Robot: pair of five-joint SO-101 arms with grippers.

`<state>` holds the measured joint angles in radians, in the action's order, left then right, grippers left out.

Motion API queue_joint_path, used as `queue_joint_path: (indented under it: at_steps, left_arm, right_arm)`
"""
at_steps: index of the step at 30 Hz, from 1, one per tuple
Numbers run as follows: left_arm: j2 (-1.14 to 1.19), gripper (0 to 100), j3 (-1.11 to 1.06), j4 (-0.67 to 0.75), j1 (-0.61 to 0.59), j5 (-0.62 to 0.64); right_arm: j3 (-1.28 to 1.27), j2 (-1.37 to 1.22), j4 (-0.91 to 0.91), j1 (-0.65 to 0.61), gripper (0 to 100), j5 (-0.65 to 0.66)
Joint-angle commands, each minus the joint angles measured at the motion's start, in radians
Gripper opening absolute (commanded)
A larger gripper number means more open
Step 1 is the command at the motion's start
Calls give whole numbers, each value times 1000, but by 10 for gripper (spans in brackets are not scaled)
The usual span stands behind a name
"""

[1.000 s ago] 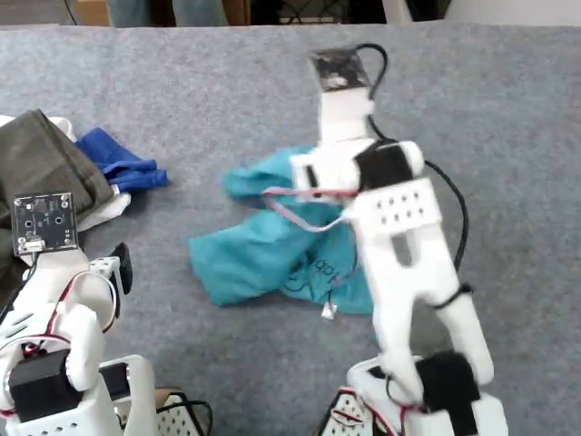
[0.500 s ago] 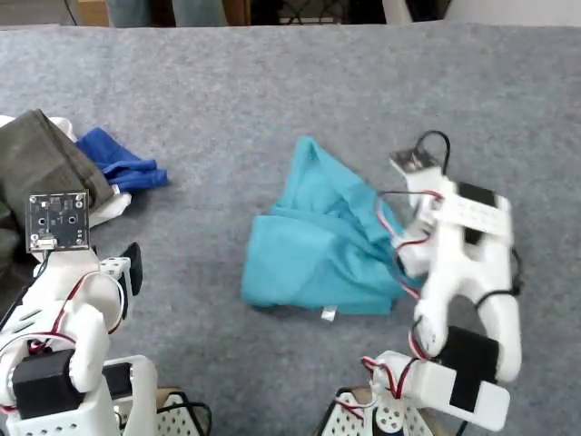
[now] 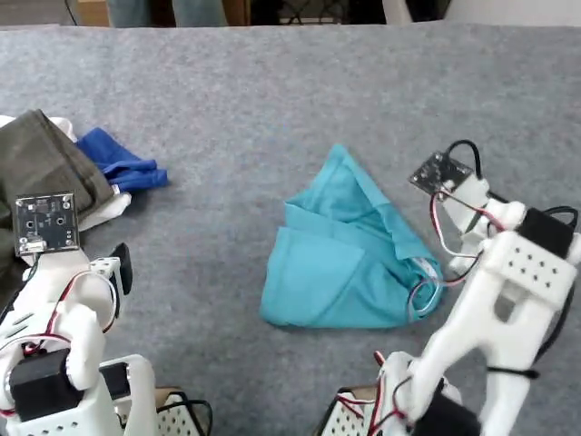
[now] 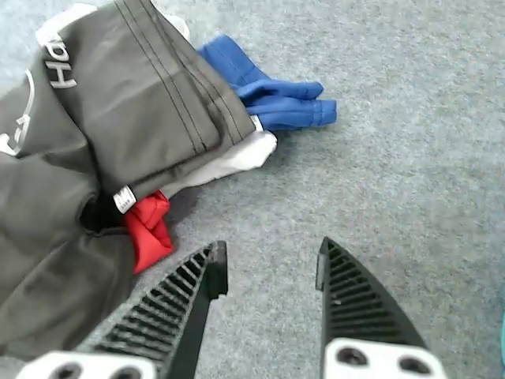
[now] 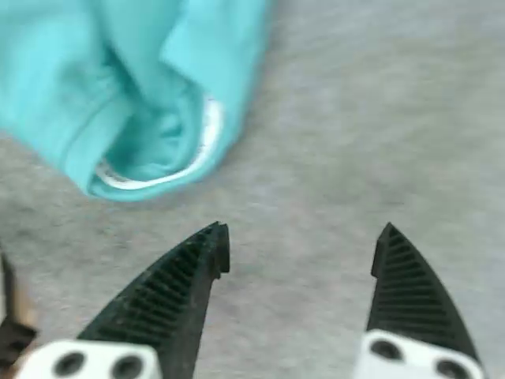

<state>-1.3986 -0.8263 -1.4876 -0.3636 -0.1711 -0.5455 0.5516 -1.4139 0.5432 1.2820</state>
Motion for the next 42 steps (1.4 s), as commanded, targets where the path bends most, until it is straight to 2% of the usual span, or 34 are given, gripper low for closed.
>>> queue_joint_path:
  at_steps: [1,5,7,9,12,18,23,25,32,37,42]
  left_arm:
    - [3,206,10,14,-21,-23]
    - [3,204,10,12,-21,-20]
    - [3,202,10,11,-22,-20]
    - [3,202,12,-11,-22,-26]
    - [-5,202,28,-46,-22,-21]
    - [-5,202,82,-51,-21,-20]
    - [0,202,76,-51,-21,-25]
    - [-2,202,76,-46,-19,-25]
    - [2,204,76,-44,-13,-18]
    - [3,206,76,-41,-15,-26]
    - [3,206,76,-41,-13,-18]
  right_arm:
    - [64,70,-8,-187,297,-123]
    - [62,33,-28,-523,288,-261]
    - [65,-27,-14,-671,240,-324]
    - [65,-113,25,-778,173,-358]
    - [105,-252,38,-872,166,-364]
    - [288,-466,20,-962,172,-359]
    - [461,-619,-44,-1065,265,-341]
    - [519,-690,-77,-1092,268,-322]
    - [657,-878,-115,-1051,260,-282]
    - [702,-937,-170,-1016,172,-247]
    - [704,-941,-212,-1011,198,-239]
